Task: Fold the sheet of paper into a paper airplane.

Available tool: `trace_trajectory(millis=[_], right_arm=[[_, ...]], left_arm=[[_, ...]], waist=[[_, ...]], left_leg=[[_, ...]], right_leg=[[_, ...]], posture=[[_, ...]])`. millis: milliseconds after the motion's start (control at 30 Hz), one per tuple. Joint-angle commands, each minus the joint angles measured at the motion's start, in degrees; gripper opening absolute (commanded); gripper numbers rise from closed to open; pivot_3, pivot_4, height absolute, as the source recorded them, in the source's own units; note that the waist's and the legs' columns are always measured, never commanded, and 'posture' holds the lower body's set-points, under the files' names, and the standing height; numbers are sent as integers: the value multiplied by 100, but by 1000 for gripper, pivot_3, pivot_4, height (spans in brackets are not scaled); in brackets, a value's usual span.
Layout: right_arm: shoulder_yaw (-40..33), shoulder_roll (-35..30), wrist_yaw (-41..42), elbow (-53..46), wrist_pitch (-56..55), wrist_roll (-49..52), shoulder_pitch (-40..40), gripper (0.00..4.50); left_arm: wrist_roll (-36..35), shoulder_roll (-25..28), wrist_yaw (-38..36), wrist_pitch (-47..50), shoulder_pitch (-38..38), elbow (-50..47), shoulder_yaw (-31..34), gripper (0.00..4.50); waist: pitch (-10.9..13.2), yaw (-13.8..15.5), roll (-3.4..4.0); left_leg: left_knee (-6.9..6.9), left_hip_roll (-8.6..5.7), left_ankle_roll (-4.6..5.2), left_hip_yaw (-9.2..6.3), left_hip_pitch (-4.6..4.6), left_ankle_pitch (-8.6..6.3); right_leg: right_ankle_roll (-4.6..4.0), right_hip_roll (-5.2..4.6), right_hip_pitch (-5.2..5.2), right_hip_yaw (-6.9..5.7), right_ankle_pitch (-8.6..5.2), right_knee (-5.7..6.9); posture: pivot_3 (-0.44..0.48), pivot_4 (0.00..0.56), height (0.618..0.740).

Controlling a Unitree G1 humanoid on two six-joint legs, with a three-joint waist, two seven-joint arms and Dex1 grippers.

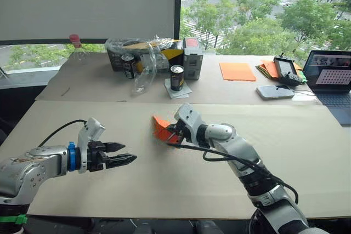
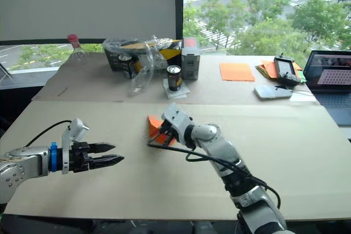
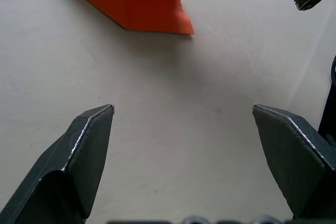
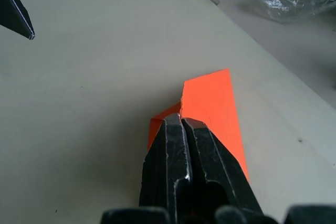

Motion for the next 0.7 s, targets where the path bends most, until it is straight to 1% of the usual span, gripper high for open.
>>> trace_trajectory(millis=[33,133,233,333,433,500,600,700], right_arm=[[190,-522,965,-186,-1323,-69,-45,50],[296,-881,1570,11,-2209,-146,-109,50],[265,-1001,1881,255,-2709,-166,-206,50],[119,-873,1971,261,-2705,3,-268,50],[-98,-613,1913,-20,-2091,411,-281,50],[-95,-534,1791,-99,-1896,325,-283,601],[-40,-389,1154,141,-1789,-238,-386,1537],[-37,-248,693,468,-1754,-600,-521,1537]], left_arm=[[-157,42,-150,-36,-139,-115,141,4500],[-244,-13,-145,4,-255,-114,165,4500],[-340,-91,-52,32,-388,-91,198,4500],[-302,-77,-18,-5,-385,-64,185,4500],[-174,-3,-15,-60,-314,-42,133,4500],[-173,-18,9,-67,-299,-43,150,4500],[-82,16,35,-90,-284,-64,84,4500],[216,91,41,-265,-259,-69,-102,4500]], waist=[[0,-4,0],[0,-17,-1],[1,-27,-2],[1,-41,-2],[1,-48,-2],[1,-40,-1],[1,-17,-1],[1,-3,-1]], left_leg=[[0,1,1,0,1,-1],[0,4,2,0,3,-1],[0,5,2,1,7,-1],[0,4,2,0,6,-1],[0,5,2,-1,5,-1],[0,4,2,-2,5,-1],[1,3,2,-2,5,-1],[1,3,2,-2,6,-1]], right_leg=[[0,1,0,0,0,0],[1,4,0,0,-1,1],[1,4,4,0,-1,2],[1,4,4,1,-1,3],[0,4,2,1,0,5],[0,4,3,0,0,5],[0,3,3,0,0,5],[0,4,2,0,0,5]], posture=[[0,150,730],[0,150,730],[0,150,730],[0,150,730],[0,150,730],[0,150,730],[0,150,730],[0,150,730]])
